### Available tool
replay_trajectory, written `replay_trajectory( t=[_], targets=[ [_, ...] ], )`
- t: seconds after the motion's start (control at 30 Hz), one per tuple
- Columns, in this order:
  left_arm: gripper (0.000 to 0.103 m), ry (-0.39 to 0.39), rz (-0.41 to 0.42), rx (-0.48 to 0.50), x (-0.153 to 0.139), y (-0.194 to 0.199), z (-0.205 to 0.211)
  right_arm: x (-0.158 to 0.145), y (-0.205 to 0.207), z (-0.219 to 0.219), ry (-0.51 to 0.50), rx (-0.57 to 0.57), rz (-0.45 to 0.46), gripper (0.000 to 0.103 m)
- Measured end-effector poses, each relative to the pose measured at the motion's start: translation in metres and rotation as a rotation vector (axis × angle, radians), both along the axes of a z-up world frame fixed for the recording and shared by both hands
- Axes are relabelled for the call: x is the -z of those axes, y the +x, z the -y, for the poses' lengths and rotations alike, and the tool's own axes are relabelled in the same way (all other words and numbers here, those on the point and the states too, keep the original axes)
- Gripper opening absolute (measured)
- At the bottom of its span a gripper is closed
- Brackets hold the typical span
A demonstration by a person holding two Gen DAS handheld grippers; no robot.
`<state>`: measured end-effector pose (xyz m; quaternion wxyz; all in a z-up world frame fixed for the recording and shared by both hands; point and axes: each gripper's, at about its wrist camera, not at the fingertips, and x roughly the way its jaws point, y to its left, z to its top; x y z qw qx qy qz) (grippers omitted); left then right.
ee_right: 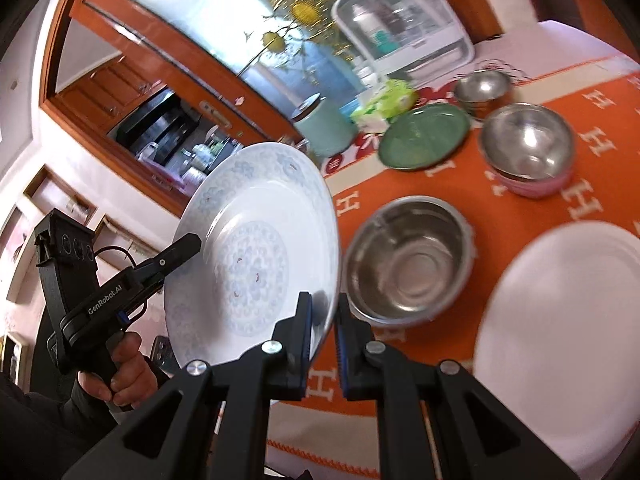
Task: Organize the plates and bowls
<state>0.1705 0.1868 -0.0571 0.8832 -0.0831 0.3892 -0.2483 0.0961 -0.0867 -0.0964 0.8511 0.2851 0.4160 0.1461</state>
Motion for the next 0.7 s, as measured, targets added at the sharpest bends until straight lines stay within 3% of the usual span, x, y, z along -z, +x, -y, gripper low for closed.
replay_trajectory(
  t=[0.33, 0.7],
  targets=[
    [0.015, -0.022, -0.024, 0.17, 0.009, -0.011, 0.053, 0.003, -0.048, 0.037, -0.011, 0.158, -0.02, 0.011],
    [0.015, 0.045, -0.08, 0.333, 0.035, -0.003, 0.125, 0.018, -0.072, 0.082, -0.05, 0.291, -0.069, 0.011]
  ],
)
